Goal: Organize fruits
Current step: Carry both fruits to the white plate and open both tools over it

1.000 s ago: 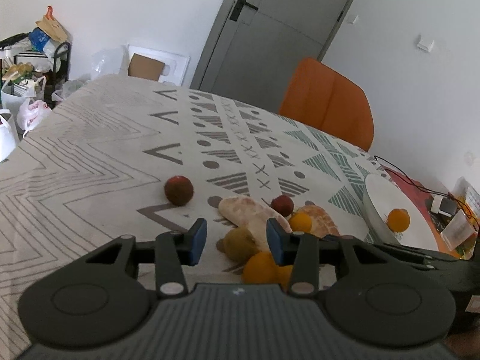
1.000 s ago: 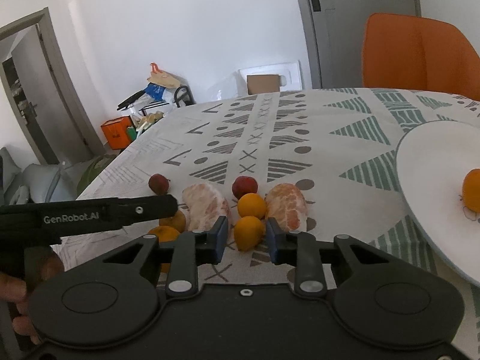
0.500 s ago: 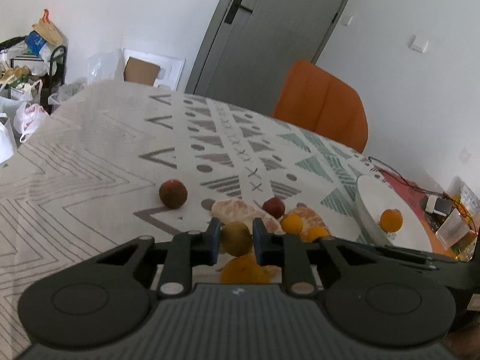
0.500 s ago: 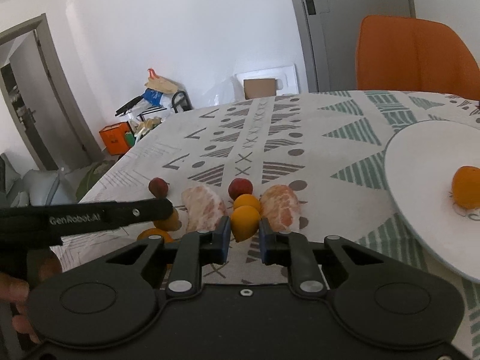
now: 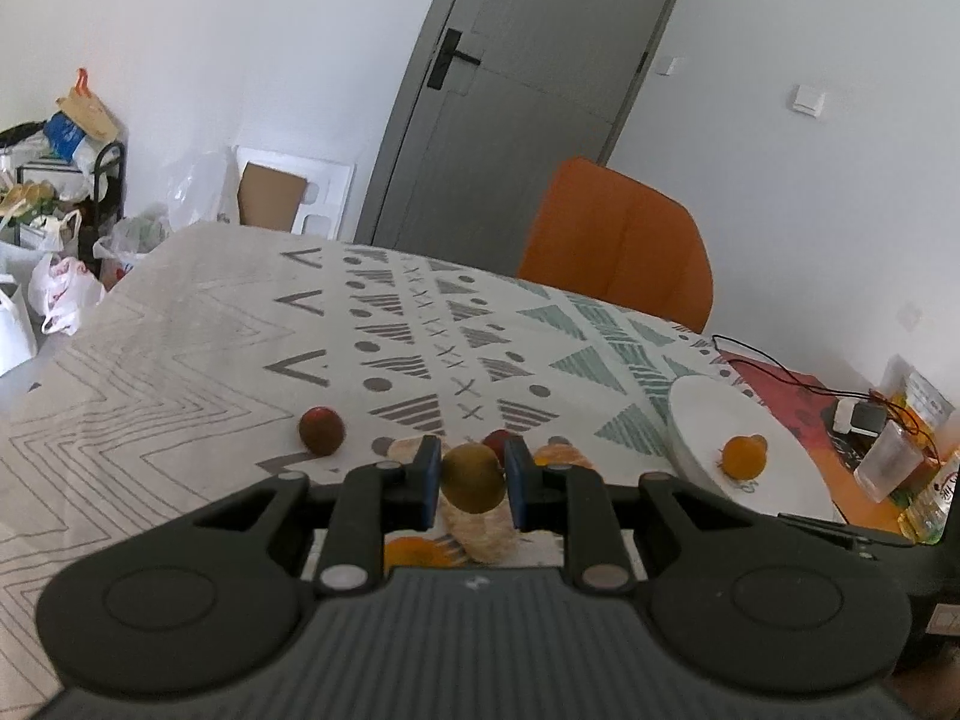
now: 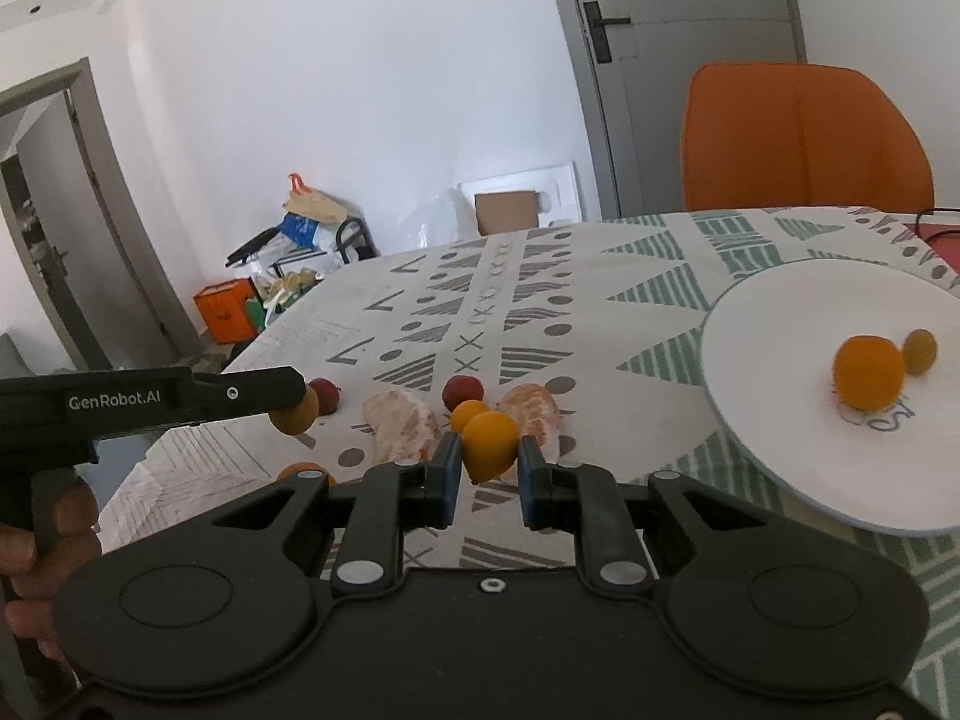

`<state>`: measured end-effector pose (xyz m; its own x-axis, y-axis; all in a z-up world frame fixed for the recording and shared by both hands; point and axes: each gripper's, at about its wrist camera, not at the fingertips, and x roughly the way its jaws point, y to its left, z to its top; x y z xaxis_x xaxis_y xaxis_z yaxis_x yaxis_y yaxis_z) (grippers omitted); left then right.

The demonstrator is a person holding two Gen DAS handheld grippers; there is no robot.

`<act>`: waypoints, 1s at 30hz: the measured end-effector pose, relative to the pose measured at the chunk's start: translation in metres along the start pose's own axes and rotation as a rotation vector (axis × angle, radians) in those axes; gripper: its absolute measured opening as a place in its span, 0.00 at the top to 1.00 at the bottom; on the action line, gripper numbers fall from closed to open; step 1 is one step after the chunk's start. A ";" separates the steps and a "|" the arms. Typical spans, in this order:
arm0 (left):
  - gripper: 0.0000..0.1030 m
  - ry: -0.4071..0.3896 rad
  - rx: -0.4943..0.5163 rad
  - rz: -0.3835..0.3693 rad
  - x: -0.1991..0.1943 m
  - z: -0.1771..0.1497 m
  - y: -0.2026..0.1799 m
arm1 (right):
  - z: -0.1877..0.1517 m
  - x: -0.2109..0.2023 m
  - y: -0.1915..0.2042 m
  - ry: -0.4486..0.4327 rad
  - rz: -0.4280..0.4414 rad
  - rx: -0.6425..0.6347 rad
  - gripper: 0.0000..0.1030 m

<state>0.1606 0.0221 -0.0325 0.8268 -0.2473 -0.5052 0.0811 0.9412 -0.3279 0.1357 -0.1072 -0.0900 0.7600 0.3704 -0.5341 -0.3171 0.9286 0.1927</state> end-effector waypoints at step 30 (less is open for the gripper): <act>0.79 -0.023 0.217 -0.063 0.013 -0.009 -0.145 | -0.014 -0.102 -0.101 -0.210 -0.084 0.138 0.82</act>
<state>0.1548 -0.1192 0.0011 0.8289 -0.3041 -0.4696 0.2489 0.9522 -0.1773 0.0820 -0.2388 -0.0660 0.8861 0.2754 -0.3728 -0.1788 0.9452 0.2733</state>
